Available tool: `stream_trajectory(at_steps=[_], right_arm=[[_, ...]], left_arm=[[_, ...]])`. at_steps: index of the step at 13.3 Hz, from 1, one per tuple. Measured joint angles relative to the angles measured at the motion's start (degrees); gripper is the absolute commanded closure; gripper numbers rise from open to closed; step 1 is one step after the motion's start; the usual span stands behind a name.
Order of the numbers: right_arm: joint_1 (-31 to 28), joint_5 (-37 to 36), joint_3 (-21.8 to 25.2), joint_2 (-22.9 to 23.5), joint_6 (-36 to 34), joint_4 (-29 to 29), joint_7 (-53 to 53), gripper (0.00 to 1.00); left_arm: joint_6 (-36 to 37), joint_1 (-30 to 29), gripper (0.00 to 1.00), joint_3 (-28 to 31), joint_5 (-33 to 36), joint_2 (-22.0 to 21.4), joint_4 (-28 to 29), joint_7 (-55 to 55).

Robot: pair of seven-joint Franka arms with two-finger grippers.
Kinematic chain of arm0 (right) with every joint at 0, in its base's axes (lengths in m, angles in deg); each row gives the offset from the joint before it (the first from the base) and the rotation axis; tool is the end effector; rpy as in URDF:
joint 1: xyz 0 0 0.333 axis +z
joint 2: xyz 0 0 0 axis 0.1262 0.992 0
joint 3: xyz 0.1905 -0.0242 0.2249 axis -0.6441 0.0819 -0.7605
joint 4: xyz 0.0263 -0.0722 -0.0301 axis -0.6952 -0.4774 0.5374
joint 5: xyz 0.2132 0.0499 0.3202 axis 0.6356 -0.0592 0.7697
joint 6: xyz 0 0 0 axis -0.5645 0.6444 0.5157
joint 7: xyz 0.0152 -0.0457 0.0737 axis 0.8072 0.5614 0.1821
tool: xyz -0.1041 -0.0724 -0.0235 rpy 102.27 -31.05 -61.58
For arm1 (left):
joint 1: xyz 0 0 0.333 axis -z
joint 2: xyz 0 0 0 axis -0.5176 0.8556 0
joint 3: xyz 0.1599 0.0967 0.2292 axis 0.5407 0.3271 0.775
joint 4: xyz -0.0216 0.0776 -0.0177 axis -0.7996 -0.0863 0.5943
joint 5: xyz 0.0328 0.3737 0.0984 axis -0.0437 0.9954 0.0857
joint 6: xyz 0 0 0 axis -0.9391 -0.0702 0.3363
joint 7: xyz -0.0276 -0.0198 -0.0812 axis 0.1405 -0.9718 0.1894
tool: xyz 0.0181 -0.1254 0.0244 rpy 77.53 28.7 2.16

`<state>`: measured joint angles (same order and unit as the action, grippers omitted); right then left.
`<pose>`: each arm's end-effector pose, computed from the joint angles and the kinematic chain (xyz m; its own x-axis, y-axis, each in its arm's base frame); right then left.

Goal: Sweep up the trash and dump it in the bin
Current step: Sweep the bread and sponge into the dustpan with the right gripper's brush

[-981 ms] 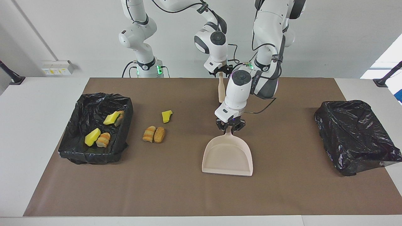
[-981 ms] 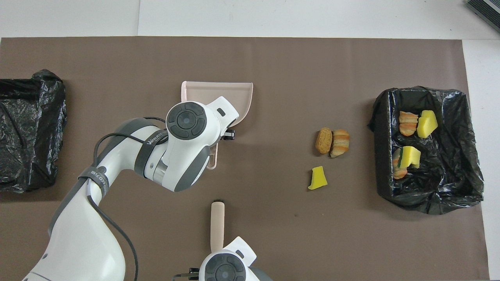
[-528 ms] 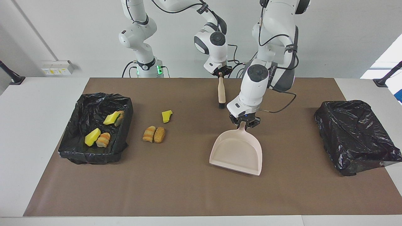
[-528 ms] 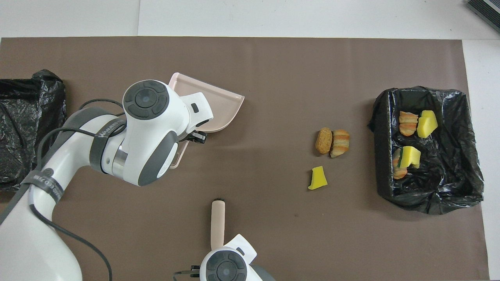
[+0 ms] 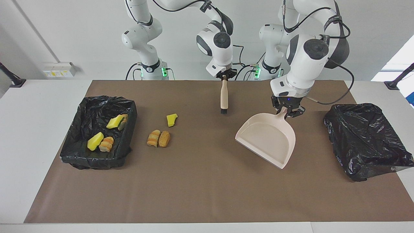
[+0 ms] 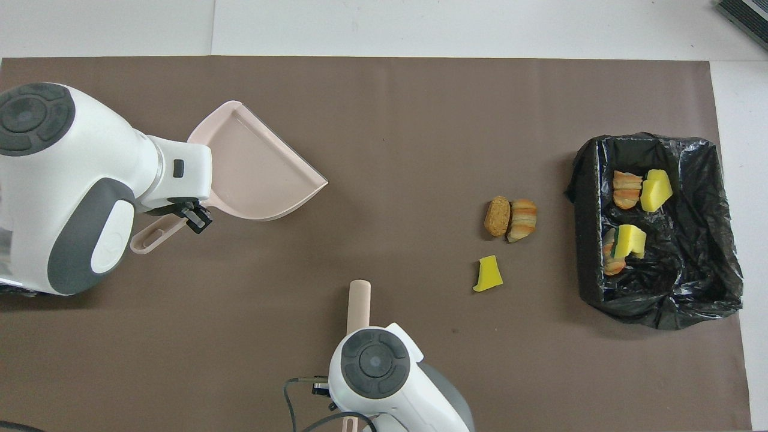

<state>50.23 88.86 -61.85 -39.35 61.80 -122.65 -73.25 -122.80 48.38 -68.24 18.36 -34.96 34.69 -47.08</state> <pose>0.3217 0.4131 0.3577 0.9378 -0.1029 -0.3317 -0.1349 -0.9880 -0.0747 0.5555 -0.1499 0.4568 0.6502 -0.7590 -0.0344 -0.7596 -0.6503 -0.0095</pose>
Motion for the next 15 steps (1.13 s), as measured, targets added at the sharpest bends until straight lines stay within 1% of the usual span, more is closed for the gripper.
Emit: stream_trajectory(at_steps=[2,3,5,8,10,12,13,15], right_arm=[[-6.6,-4.5,0.3,-4.8,-8.7,0.5,4.2,1.0],[-9.7,-8.5,0.4,-6.2,-12.2,0.6,6.8,1.0],[-16.2,-16.7,0.5,-6.5,-14.9,0.4,14.4,1.0],[-24.6,-30.0,0.6,-4.0,-14.7,-0.3,26.2,1.0],[-28.7,-37.1,0.6,-1.3,-12.1,-0.1,30.2,1.0],[-32.9,-40.0,0.6,1.4,-9.0,0.7,33.6,1.0],[-33.9,-40.4,0.6,2.9,-7.4,1.2,34.3,1.0],[-34.1,-40.4,0.4,5.6,-4.5,1.4,34.4,1.0]], left_arm=[[-0.2,-0.6,1.0,0.0,0.6,0.1,0.1,6.9],[-0.3,-0.5,1.0,-0.2,2.6,0.3,0.2,9.7],[-0.9,0.5,1.0,-0.8,6.1,0.5,1.6,12.8],[-2.1,5.4,1.0,-1.2,7.5,0.5,6.4,13.6],[-3.9,9.1,1.0,-1.5,7.6,0.6,9.3,13.2],[-6.6,12.8,1.0,-1.7,7.7,0.7,12.2,11.9],[-8.2,14.2,1.0,-1.8,7.7,0.7,13.5,11.5],[-9.4,15.9,1.0,-1.9,7.8,0.6,14.9,11.4]])
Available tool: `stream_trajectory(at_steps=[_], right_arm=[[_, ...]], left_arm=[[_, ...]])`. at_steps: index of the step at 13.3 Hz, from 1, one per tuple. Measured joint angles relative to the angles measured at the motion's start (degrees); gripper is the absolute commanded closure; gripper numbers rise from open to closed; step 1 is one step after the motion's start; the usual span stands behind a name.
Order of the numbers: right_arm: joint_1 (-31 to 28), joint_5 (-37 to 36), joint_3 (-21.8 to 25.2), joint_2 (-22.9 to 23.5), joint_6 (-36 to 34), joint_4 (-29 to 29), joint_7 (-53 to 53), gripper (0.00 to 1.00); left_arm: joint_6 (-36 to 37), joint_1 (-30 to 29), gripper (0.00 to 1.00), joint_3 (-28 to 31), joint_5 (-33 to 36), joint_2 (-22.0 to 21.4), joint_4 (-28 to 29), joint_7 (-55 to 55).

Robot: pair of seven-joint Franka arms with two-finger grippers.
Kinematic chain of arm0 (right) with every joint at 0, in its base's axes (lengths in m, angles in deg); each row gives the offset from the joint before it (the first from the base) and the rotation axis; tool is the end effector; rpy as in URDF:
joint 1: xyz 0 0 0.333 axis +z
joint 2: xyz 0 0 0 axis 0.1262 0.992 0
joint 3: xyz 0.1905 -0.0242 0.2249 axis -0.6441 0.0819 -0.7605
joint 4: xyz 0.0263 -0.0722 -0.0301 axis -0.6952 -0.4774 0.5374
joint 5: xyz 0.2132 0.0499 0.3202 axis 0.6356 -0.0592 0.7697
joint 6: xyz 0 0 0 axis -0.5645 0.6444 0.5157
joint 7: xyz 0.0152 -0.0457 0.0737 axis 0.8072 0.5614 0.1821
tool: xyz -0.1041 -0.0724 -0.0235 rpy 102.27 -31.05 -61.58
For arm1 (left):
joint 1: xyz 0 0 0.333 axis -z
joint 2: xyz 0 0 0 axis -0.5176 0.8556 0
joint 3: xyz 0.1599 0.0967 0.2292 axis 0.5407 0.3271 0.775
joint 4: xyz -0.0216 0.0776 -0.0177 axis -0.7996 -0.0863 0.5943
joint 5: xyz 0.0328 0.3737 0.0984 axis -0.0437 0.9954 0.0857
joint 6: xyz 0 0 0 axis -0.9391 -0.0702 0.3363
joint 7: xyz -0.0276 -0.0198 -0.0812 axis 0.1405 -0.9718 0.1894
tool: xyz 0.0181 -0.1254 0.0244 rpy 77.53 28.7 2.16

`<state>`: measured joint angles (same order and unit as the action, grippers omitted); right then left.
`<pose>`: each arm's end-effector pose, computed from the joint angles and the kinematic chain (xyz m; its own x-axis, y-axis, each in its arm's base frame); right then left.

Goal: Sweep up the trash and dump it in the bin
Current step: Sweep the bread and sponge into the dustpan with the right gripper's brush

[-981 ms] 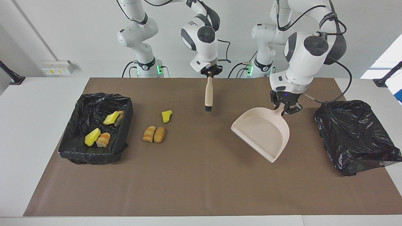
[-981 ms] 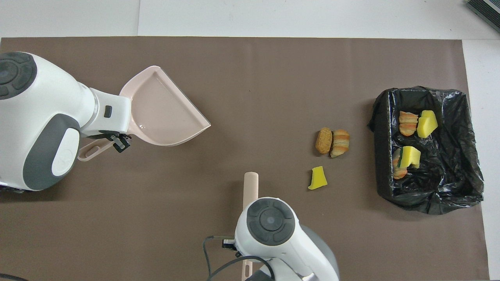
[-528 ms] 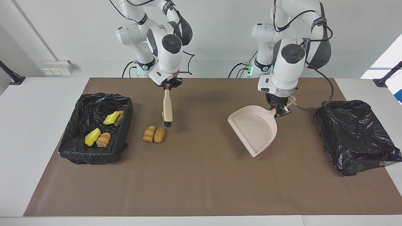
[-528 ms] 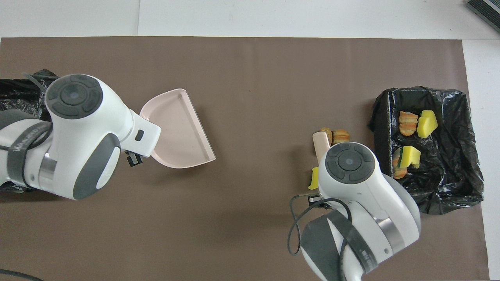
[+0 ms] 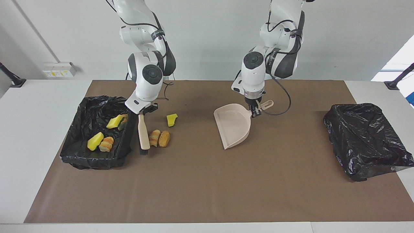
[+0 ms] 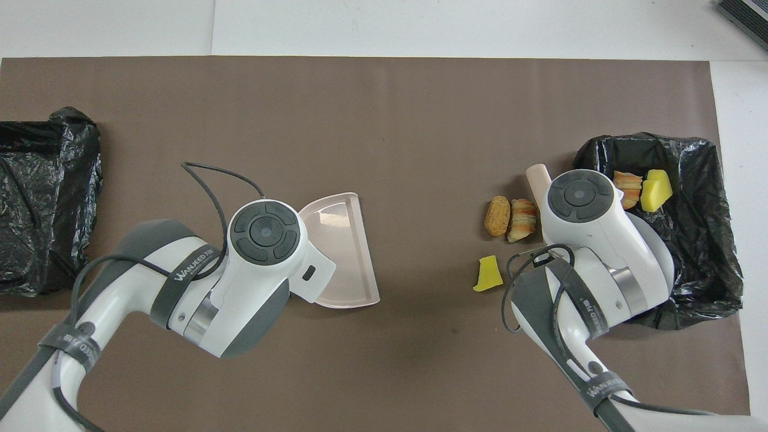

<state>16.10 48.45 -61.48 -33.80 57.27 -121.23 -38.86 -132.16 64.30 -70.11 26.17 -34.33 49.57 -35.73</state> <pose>0.5107 0.0982 0.3135 0.9547 0.1591 -0.2513 0.2389 -0.9136 0.3291 0.4605 -0.2851 0.3460 0.1254 -0.9735 -0.1913 -0.9918 -0.1277 -0.0004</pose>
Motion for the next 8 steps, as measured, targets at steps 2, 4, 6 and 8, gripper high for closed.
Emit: stream_trajectory(at_steps=[2,4,6,8], right_arm=[[0.3,1.9,-0.6,1.8,0.5,0.1,0.0,1.0],[1.4,8.9,-0.7,2.4,0.5,0.2,0.0,1.0],[3.7,16.7,-0.8,2.3,0.3,0.3,0.4,1.0],[7.4,23.9,-0.9,2.3,0.3,0.5,1.7,1.0]], left_arm=[[-0.2,1.3,1.0,0.0,0.1,-0.6,0.8,0.0],[-0.2,2.7,1.0,-0.1,0.1,-1.3,1.5,0.0],[-0.3,3.2,1.0,-0.1,0.1,-2.1,2.9,0.0],[-0.8,3.2,1.0,0.1,0.1,-3.1,4.6,0.0]])
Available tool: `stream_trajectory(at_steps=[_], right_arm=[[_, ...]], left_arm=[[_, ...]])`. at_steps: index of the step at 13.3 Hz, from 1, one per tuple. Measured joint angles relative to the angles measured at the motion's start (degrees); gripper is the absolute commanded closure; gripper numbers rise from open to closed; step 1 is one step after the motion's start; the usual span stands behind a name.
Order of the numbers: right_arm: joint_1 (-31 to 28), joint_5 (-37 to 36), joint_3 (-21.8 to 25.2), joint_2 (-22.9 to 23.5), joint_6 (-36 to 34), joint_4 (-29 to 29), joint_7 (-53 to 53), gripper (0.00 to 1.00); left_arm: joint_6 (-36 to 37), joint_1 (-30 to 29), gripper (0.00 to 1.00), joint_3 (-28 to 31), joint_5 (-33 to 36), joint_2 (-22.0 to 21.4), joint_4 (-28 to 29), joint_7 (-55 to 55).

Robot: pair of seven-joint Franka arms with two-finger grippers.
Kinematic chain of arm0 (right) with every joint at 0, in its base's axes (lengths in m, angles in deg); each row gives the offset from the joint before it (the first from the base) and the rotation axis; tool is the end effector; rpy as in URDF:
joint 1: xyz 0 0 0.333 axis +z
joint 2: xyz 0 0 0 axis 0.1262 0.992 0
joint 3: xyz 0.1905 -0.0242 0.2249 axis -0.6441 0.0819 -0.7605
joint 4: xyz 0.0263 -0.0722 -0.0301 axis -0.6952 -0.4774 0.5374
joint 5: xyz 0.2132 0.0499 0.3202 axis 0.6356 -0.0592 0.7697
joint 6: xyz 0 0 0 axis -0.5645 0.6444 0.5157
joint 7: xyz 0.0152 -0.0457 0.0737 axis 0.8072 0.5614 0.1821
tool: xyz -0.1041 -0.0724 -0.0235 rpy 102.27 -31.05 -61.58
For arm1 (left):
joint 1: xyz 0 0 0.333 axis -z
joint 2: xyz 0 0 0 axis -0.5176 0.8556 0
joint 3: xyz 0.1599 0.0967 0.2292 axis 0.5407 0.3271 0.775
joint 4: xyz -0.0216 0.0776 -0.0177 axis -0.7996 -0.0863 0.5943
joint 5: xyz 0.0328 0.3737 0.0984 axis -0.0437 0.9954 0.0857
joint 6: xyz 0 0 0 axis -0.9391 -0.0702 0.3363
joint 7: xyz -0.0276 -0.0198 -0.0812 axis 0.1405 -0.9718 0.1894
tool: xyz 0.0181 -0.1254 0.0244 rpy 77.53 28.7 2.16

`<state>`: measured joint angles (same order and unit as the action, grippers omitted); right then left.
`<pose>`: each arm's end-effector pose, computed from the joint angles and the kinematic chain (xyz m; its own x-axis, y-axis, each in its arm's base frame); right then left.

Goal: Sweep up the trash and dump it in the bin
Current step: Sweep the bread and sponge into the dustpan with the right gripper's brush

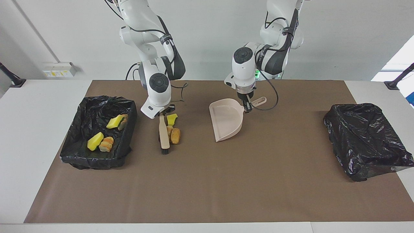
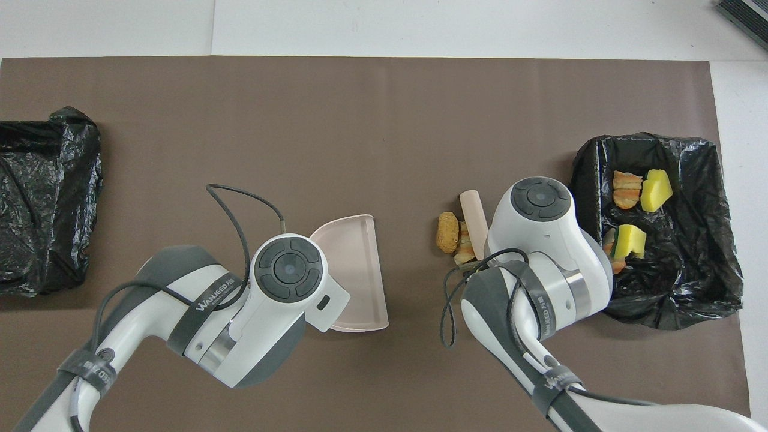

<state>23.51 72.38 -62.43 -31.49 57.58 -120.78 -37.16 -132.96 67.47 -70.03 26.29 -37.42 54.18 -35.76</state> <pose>0.4749 0.2063 0.2922 0.9263 0.1769 -0.3327 0.1851 -0.9827 -0.0070 0.4273 -0.2971 0.3409 0.0683 -0.9775 -0.1998 -0.9974 -0.0715 0.0089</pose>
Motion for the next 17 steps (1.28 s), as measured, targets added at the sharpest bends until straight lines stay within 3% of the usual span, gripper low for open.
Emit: stream_trajectory(at_steps=[5,8,11,13,17], right_arm=[[7.7,15.4,-0.5,0.0,1.5,0.0,4.2,1.0],[7.9,26.9,-0.4,0.0,1.5,0.2,7.6,1.0],[7.3,29.9,0.1,-1.4,-0.2,2.0,7.4,1.0],[5.4,25.8,0.9,-4.5,-2.8,2.6,4.8,1.0],[2.8,1.9,1.1,-10.3,-8.5,0.0,-2.9,1.0]], left_arm=[[-0.3,0.0,1.0,0.4,0.0,-1.0,1.8,0.0],[-1.8,-0.8,1.0,0.5,0.0,-1.2,2.9,-0.1],[-3.9,-1.6,1.0,0.7,0.0,-1.5,4.6,-0.1],[-4.9,-1.6,1.0,0.8,0.0,-1.8,5.4,-0.1],[-8.5,-1.9,1.0,0.9,0.0,-1.7,8.2,-0.4]])
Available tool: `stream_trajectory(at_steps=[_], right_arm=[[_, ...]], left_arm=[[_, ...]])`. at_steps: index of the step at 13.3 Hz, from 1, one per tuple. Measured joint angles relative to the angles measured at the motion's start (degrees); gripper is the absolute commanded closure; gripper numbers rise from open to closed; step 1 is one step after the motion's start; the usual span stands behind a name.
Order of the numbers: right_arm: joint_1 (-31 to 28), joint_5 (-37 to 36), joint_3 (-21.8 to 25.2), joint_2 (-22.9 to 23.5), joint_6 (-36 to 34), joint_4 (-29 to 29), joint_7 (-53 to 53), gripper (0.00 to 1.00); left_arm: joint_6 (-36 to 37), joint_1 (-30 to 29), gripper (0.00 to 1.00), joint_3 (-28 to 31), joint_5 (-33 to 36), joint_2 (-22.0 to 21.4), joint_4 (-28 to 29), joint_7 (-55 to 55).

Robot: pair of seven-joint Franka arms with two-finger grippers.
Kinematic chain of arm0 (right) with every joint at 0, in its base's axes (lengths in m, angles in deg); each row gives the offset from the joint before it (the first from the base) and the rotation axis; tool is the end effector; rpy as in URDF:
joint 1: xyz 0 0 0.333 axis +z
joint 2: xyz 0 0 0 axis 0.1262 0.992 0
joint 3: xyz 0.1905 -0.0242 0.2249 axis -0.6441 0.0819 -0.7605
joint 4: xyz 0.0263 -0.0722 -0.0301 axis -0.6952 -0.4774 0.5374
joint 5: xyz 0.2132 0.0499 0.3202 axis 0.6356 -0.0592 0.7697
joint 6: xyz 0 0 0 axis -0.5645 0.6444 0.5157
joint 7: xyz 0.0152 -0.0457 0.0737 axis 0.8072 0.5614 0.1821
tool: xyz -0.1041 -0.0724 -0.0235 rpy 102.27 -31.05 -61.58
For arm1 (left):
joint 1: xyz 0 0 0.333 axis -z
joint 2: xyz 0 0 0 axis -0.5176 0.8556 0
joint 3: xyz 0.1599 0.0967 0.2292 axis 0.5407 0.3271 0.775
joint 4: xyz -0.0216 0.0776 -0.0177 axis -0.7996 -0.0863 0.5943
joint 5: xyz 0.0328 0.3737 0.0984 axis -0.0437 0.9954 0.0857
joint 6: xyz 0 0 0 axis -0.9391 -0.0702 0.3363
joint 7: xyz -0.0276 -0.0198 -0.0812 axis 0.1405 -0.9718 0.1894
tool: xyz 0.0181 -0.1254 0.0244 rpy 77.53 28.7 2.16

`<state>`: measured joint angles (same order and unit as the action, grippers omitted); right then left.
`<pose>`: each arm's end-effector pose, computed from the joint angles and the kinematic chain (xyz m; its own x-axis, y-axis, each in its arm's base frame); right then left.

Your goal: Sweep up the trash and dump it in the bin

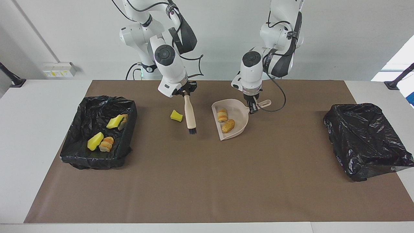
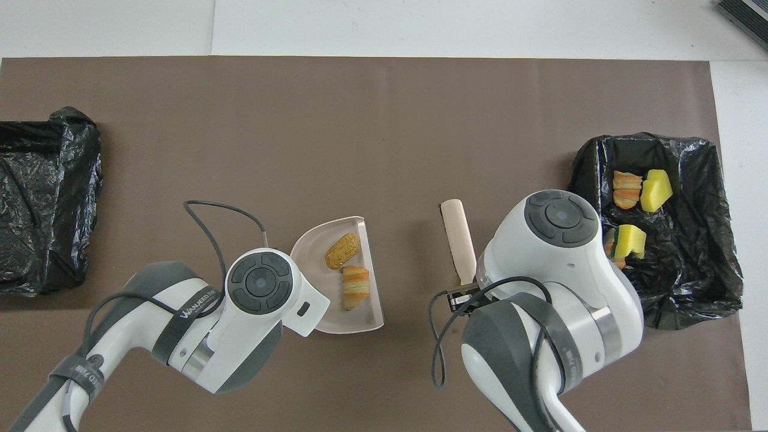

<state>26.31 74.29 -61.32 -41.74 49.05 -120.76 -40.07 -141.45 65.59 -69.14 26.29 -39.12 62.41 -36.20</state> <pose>0.4463 0.2154 0.3763 0.9382 0.1557 -0.3090 0.1600 -0.9871 -0.0116 0.4201 -0.2663 0.3057 0.1078 -0.9798 -0.1683 -0.9941 -0.1081 -0.0077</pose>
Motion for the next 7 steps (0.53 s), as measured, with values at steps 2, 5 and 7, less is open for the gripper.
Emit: stream_trajectory(at_steps=[2,5,7], right_arm=[[-1.5,-6.4,0.0,-1.3,-0.4,-4.9,-0.5,1.0],[-4.9,-9.0,0.0,-1.8,0.1,-10.4,-0.7,1.0],[-5.6,-7.6,-0.1,-1.7,3.4,-13.1,-0.7,1.0]], left_arm=[[-0.5,-0.2,1.0,-0.1,0.0,-0.1,0.4,-0.5],[-0.5,-0.2,1.0,-0.1,0.0,-0.1,0.4,-1.0],[-0.5,-0.2,1.0,-0.1,0.0,-0.2,0.5,-1.3]])
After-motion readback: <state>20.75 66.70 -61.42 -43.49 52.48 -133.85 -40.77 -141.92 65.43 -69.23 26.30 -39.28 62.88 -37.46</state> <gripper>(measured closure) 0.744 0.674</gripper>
